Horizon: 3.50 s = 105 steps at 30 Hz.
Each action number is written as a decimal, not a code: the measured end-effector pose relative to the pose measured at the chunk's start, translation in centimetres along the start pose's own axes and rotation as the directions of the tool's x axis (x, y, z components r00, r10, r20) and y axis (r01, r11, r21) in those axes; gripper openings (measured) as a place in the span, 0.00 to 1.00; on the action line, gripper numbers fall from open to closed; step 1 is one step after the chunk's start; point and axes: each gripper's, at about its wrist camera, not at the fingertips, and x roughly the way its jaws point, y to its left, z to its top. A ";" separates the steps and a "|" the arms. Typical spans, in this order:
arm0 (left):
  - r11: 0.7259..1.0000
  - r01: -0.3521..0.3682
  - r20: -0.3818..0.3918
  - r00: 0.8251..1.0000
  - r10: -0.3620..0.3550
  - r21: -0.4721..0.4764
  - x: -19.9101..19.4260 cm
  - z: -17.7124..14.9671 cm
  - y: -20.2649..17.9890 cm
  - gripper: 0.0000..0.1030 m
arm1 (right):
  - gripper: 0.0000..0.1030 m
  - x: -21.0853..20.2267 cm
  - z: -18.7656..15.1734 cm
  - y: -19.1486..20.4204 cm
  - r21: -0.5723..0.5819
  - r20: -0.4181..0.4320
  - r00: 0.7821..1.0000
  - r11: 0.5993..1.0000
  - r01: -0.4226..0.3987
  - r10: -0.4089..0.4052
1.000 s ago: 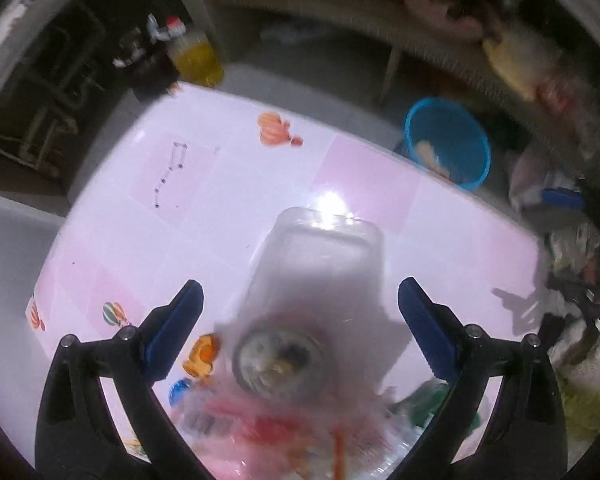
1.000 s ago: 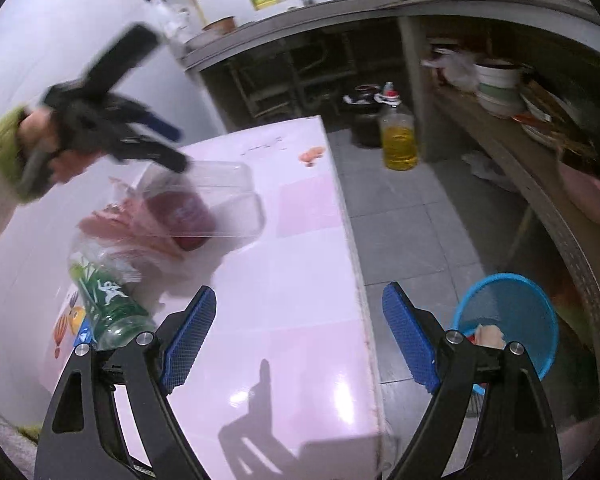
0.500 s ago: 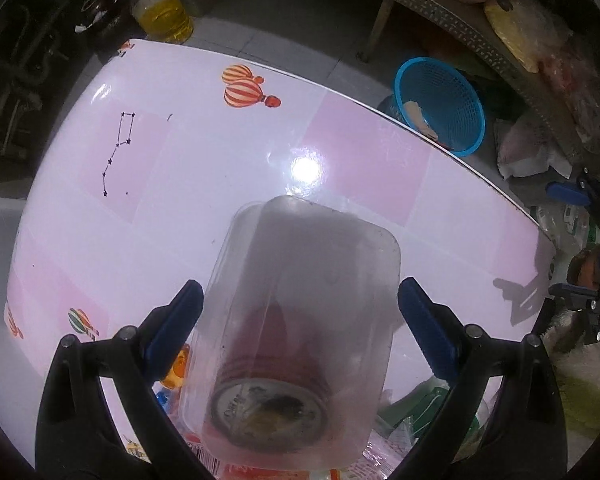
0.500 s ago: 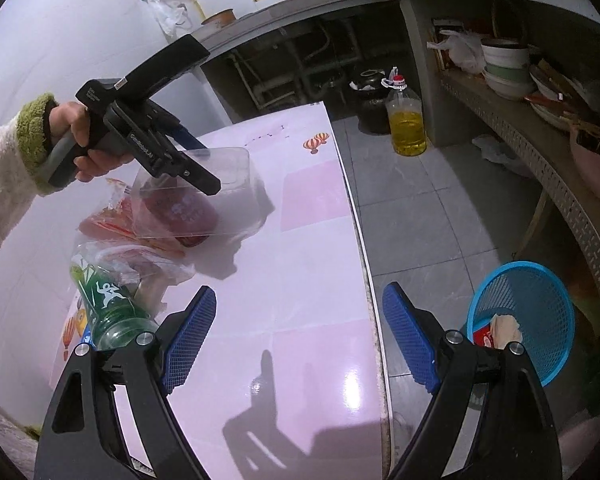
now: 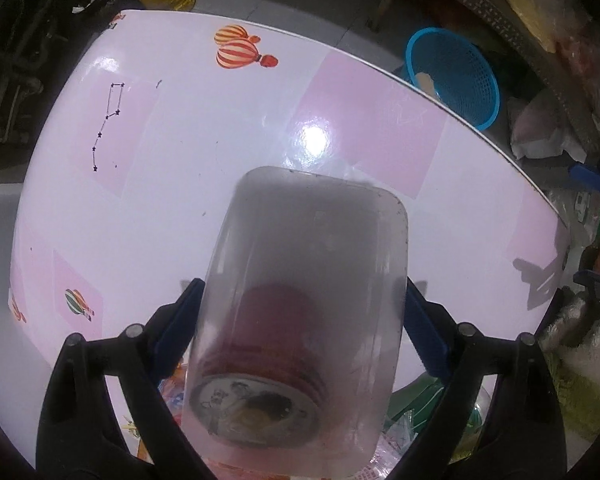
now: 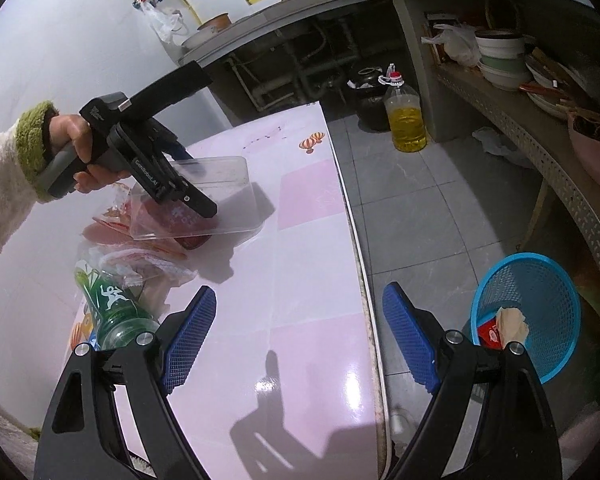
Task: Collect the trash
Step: 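Grasp the clear plastic container with the left gripper and lift it off the red can, then grasp a clear plastic wrapper with the right gripper while the left holds the container, then carry the clear container and the wrapper over the blue basket with both grippers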
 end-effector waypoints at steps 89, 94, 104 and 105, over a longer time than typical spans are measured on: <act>0.619 0.516 0.796 0.253 0.550 -0.592 -16.1 -39.1 2.1 0.81 | 0.03 5.6 9.4 26.4 -0.479 0.068 0.990 0.875 -0.073 0.121; 0.633 0.523 0.807 0.219 0.549 -0.572 -17.1 -39.5 1.2 0.81 | 0.03 2.7 10.5 25.5 -0.431 0.140 0.979 0.899 -0.074 0.148; 0.721 0.518 0.883 0.177 0.435 -0.459 -19.0 -35.5 -1.1 0.81 | 0.03 -6.3 11.3 19.1 -0.279 0.344 0.937 0.959 0.048 0.053; 0.735 0.516 0.895 0.180 0.408 -0.439 -19.1 -34.5 -1.6 0.81 | 0.03 -7.2 11.2 17.9 -0.253 0.360 0.932 0.965 0.071 0.026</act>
